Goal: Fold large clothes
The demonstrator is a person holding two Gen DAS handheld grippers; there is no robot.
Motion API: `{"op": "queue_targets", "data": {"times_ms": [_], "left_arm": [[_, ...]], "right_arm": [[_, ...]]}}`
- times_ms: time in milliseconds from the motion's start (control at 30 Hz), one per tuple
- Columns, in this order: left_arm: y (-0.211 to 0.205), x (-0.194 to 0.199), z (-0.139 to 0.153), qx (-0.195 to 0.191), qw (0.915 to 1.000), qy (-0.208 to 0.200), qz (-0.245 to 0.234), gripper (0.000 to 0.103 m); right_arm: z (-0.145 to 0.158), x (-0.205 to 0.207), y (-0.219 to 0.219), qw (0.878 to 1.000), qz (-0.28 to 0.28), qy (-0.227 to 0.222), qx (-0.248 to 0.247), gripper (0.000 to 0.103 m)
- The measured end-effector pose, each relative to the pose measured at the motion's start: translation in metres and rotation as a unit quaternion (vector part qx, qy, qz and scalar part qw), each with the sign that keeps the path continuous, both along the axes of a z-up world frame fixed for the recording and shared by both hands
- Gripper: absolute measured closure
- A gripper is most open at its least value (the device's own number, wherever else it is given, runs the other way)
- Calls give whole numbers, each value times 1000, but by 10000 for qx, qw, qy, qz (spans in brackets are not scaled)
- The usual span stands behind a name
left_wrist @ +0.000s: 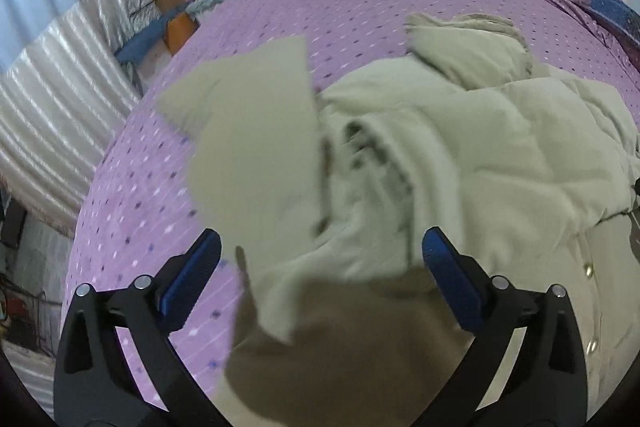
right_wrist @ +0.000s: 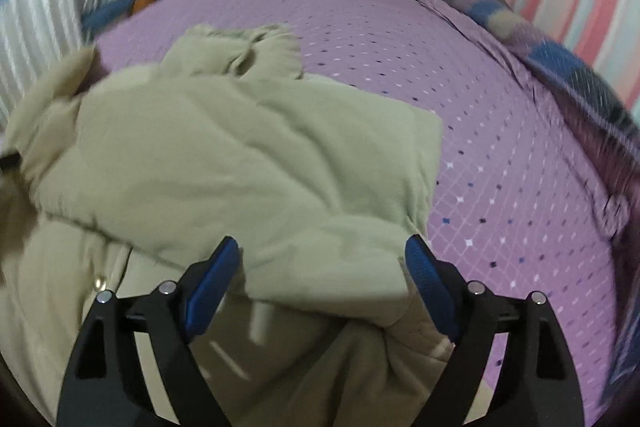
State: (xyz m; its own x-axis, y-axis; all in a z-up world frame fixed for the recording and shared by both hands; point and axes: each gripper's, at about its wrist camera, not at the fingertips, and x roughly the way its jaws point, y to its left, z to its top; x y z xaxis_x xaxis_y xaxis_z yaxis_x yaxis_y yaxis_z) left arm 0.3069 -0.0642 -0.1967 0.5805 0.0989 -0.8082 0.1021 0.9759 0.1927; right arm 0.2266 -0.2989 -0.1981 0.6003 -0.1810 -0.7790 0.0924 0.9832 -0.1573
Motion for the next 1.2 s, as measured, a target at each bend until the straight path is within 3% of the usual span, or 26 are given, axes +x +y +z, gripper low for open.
{"op": "queue_targets", "data": {"times_ms": [200, 567, 867, 1067, 1200], "left_arm": [[67, 0, 1, -151, 9986, 279, 425, 3], [143, 61, -5, -564, 9935, 556, 819, 3], [197, 159, -16, -1154, 9839, 650, 1198, 3], [224, 246, -62, -1085, 9746, 1020, 1673, 3], [226, 281, -79, -1251, 9730, 1228, 1504, 6]], "right_arm": [[10, 3, 27, 9958, 348, 191, -826, 17], [24, 54, 13, 9951, 561, 313, -758, 17], [29, 102, -31, 9959, 415, 495, -632, 17], [30, 117, -46, 9971, 247, 251, -674, 17], [31, 126, -55, 9976, 162, 332, -592, 17]]}}
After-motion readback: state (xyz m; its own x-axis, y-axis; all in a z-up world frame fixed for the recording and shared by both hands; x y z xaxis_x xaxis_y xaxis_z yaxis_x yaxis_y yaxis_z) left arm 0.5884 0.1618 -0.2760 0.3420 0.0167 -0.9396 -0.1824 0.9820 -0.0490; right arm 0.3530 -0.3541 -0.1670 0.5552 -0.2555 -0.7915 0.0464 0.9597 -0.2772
